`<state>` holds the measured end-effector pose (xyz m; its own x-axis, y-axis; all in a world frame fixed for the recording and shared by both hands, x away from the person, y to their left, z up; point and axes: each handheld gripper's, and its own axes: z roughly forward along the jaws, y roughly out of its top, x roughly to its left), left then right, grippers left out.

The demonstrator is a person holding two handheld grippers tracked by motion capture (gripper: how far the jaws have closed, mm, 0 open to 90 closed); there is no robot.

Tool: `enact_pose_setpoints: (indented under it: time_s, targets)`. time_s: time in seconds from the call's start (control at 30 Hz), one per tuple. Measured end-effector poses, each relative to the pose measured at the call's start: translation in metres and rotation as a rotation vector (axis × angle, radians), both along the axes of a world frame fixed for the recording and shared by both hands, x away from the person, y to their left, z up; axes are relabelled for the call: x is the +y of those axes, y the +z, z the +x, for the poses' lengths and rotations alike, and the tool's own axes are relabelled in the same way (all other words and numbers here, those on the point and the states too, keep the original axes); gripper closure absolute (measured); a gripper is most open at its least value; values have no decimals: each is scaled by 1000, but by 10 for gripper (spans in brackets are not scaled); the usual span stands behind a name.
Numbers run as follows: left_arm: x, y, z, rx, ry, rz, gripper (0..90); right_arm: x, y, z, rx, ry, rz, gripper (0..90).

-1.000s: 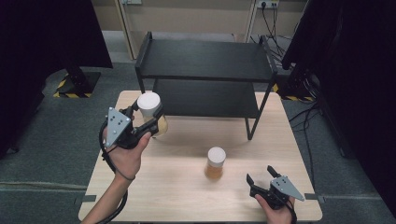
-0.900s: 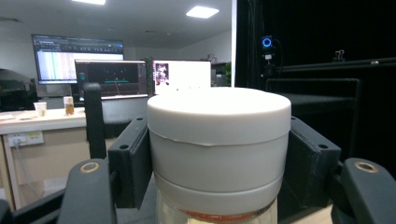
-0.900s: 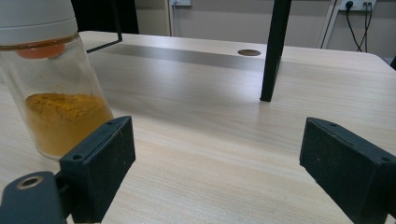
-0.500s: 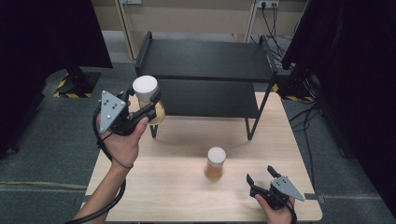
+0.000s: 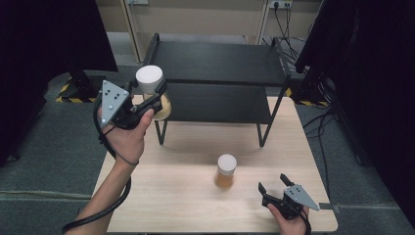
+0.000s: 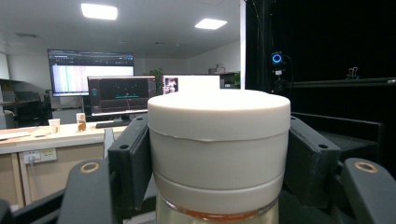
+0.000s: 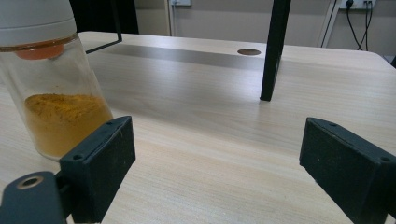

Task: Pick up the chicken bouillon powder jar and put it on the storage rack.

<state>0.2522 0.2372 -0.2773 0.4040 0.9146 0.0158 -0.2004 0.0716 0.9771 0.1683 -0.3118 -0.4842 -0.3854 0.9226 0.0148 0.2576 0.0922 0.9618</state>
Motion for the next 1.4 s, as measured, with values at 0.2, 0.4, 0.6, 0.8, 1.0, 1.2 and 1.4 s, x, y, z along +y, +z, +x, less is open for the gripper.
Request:
enact_pose_setpoints:
  time_s: [0.2, 0.4, 0.6, 0.8, 1.0, 1.2, 1.4]
  targets:
    - [-3, 12, 6, -2, 4, 7, 338, 0, 0, 0, 0, 0, 0, 109]
    - [-5, 21, 11, 9, 10, 14, 338, 0, 0, 0, 1, -1, 2, 109]
    - [-7, 27, 17, 15, 5, -2, 338, 0, 0, 1, 2, 1, 3, 110]
    - [-11, 35, 24, 12, 6, -8, 338, 0, 0, 0, 0, 1, 4, 110]
    - [-14, 45, 31, 14, 17, -9, 338, 0, 0, 0, -1, 3, 0, 110]
    - [-17, 53, 38, 18, 27, 2, 339, -1, 0, 1, -2, 6, 2, 110]
    - [-19, 57, 45, 22, 37, 3, 339, -1, -1, 1, -2, 6, 4, 110]
